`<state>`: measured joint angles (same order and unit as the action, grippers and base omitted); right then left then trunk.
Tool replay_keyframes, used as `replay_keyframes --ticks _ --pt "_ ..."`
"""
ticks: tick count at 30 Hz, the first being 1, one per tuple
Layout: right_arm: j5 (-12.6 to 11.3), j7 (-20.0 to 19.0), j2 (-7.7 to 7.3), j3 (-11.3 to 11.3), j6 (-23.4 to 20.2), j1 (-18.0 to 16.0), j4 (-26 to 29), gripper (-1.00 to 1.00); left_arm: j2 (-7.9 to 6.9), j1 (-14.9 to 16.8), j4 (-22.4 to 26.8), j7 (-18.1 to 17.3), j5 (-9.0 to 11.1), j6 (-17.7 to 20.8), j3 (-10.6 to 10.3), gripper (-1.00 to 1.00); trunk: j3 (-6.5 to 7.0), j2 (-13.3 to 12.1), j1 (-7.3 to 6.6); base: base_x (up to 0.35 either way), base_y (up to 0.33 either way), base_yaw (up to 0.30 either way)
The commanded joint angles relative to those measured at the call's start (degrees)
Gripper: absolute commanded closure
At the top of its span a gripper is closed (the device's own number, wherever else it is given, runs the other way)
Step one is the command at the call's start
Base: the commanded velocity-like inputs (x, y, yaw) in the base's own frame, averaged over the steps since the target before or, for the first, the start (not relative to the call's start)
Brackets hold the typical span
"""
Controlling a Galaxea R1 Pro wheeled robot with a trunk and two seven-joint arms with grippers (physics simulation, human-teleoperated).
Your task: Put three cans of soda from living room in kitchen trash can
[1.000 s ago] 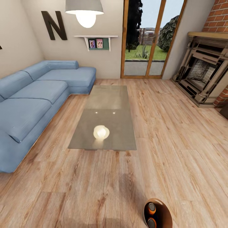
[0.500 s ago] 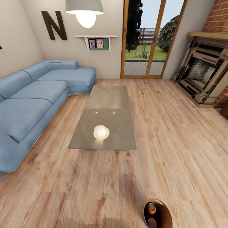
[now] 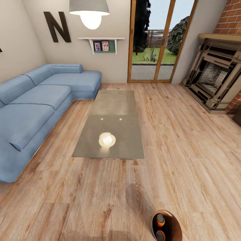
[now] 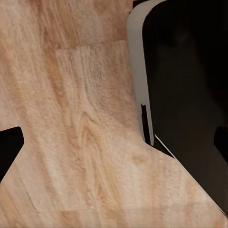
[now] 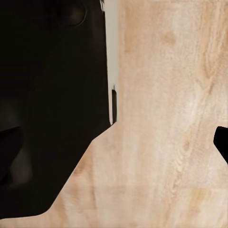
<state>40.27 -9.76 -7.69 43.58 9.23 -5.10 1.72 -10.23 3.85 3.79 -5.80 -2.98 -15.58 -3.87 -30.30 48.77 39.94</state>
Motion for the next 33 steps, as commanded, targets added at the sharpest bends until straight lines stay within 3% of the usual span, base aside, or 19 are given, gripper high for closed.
replay_keyframes --ticks 1,33 --pt "0.01 0.0 0.12 0.01 0.0 0.0 0.01 -1.0 0.02 0.0 -0.02 0.0 -0.02 0.01 0.0 -1.0 0.0 0.0 0.0 0.0 0.0 0.0" --pt "-0.45 0.0 0.66 0.1 0.0 0.0 -0.05 -1.0 0.21 -0.07 -0.1 0.0 -0.02 0.03 0.0 -1.0 0.0 0.0 0.0 0.0 0.0 0.0"
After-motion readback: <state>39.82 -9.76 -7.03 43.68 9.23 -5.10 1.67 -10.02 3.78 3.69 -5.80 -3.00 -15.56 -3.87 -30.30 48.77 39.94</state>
